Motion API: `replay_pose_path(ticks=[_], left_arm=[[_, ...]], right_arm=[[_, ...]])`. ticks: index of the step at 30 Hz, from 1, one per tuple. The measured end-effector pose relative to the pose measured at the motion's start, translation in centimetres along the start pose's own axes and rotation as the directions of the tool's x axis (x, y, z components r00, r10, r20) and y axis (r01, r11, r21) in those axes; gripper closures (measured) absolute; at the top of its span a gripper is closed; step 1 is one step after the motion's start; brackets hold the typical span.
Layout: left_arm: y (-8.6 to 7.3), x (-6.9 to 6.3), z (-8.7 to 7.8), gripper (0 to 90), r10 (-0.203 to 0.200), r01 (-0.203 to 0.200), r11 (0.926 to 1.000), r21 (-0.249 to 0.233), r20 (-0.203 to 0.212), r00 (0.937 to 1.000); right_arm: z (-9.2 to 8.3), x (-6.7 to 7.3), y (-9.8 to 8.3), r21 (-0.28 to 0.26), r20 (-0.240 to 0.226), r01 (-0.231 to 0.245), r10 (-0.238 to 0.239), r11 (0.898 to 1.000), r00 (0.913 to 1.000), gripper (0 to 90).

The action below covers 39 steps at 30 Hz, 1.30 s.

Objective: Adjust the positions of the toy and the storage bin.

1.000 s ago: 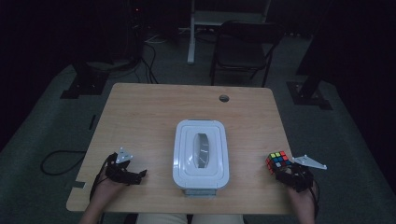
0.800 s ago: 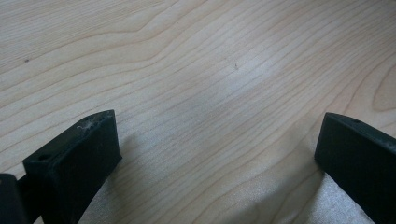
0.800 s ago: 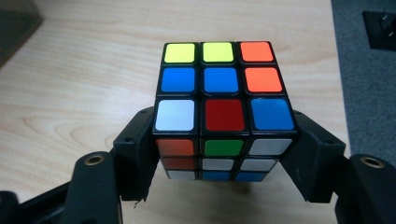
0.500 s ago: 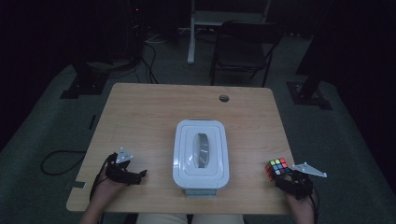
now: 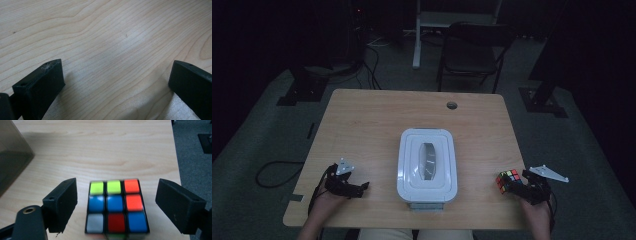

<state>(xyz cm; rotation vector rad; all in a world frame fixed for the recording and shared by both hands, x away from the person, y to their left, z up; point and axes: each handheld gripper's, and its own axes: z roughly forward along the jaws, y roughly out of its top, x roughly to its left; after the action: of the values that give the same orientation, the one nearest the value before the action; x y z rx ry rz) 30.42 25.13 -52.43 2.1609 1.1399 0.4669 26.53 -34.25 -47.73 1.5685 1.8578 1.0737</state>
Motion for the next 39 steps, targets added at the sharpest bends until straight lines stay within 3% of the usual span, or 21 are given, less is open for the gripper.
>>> replay_pose_path(ticks=[9, 18, 24, 27, 30, 34, 39], left_arm=[[0.0, 0.0, 0.0, 0.8, 0.000, 0.000, 1.0000, 0.000, 0.000, 1.0000], [0.0, 0.0, 0.0, 0.8, 0.000, 0.000, 1.0000, 0.000, 0.000, 1.0000], [0.0, 0.0, 0.0, 0.8, 0.000, 0.000, 1.0000, 0.000, 0.000, 1.0000], [0.0, 0.0, 0.0, 0.8, 0.000, 0.000, 1.0000, 0.000, 0.000, 1.0000], [0.0, 0.1, 0.0, 0.8, -0.004, 0.004, 1.0000, -0.002, 0.004, 1.0000], [0.0, 0.0, 0.0, 0.8, -0.002, 0.002, 1.0000, 0.000, -0.001, 1.0000], [0.0, 0.0, 0.0, 0.8, -0.003, 0.003, 1.0000, 0.001, -0.003, 1.0000]], right_arm=[[0.6, 1.7, 2.4, -0.042, -0.049, 0.036, -0.038, 0.999, 0.9981, 19.5], [1.6, 4.1, 4.2, -0.046, -0.133, 0.073, -0.078, 0.996, 0.9880, 13.8], [2.6, 5.7, 4.6, -0.047, -0.161, 0.105, -0.112, 0.993, 0.9806, 12.0], [3.0, 6.0, 4.7, -0.044, -0.175, 0.096, -0.102, 0.994, 0.9793, 14.3], [3.7, 7.0, 4.5, -0.051, -0.141, 0.124, -0.130, 0.991, 0.9814, 14.4], [4.5, 8.1, 4.2, -0.042, -0.144, 0.169, -0.173, 0.985, 0.9743, 14.4], [5.5, 8.8, 3.8, -0.044, -0.182, 0.174, -0.179, 0.984, 0.9669, 14.4]])
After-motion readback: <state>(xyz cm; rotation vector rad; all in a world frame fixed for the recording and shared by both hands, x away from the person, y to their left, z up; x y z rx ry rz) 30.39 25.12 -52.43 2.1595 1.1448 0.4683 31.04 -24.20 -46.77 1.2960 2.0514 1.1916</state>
